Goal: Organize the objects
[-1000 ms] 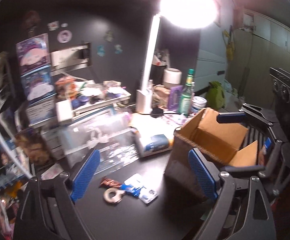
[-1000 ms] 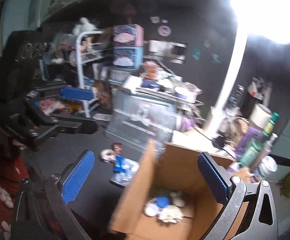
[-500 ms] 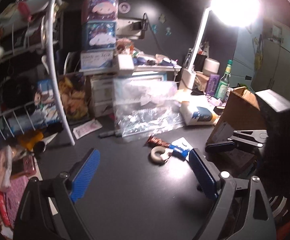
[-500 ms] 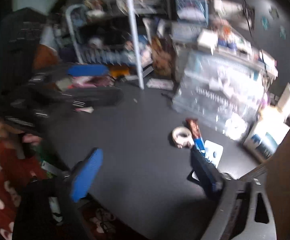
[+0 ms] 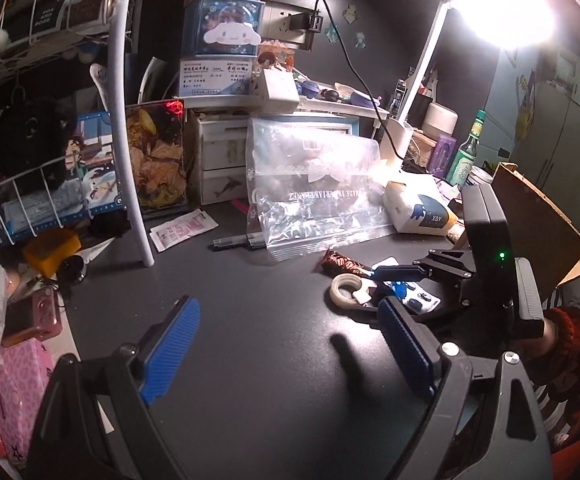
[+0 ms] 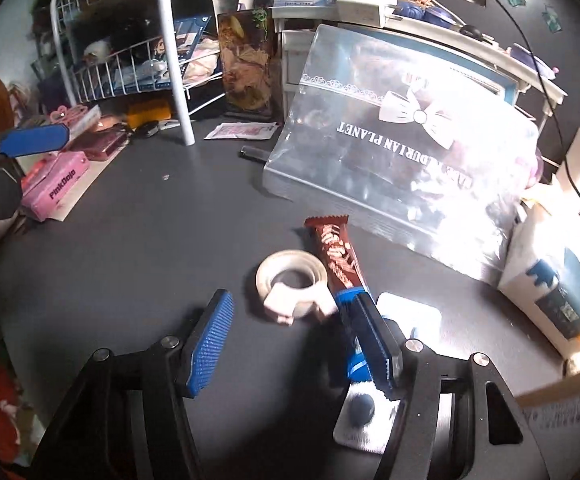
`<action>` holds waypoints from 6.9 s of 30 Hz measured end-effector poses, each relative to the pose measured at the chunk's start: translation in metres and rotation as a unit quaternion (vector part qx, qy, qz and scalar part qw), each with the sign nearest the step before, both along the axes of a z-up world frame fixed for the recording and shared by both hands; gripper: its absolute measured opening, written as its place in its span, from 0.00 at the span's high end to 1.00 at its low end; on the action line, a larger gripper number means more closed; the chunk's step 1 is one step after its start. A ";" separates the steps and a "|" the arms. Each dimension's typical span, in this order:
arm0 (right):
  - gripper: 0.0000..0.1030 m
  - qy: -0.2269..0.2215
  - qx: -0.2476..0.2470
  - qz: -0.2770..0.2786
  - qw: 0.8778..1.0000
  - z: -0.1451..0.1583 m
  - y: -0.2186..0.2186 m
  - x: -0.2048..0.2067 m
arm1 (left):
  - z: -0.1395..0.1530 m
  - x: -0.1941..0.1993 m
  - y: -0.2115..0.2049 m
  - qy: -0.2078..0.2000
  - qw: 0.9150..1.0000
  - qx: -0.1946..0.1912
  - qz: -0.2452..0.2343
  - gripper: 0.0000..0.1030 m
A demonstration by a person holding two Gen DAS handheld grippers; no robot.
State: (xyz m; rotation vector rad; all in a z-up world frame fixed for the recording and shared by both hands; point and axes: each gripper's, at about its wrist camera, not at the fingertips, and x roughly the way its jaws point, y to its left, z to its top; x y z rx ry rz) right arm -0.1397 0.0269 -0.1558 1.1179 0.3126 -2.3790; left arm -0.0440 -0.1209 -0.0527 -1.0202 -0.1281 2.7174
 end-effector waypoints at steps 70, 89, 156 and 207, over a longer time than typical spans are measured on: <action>0.66 0.167 0.004 -0.037 0.985 0.176 0.186 0.102 | 0.117 -0.096 0.293 -0.056 0.948 -0.006 -0.313 0.59; 0.56 0.059 -0.006 -0.058 0.997 0.156 0.213 0.077 | 0.119 -0.098 0.286 -0.041 0.956 -0.007 -0.289 0.30; 0.86 -0.007 -0.071 0.033 0.997 0.041 0.006 0.042 | 0.004 -0.022 0.038 -0.025 0.998 0.009 -0.061 0.15; 0.69 0.052 -0.051 -0.057 0.996 0.156 0.216 0.095 | 0.113 -0.078 0.264 -0.008 0.968 0.015 -0.250 0.25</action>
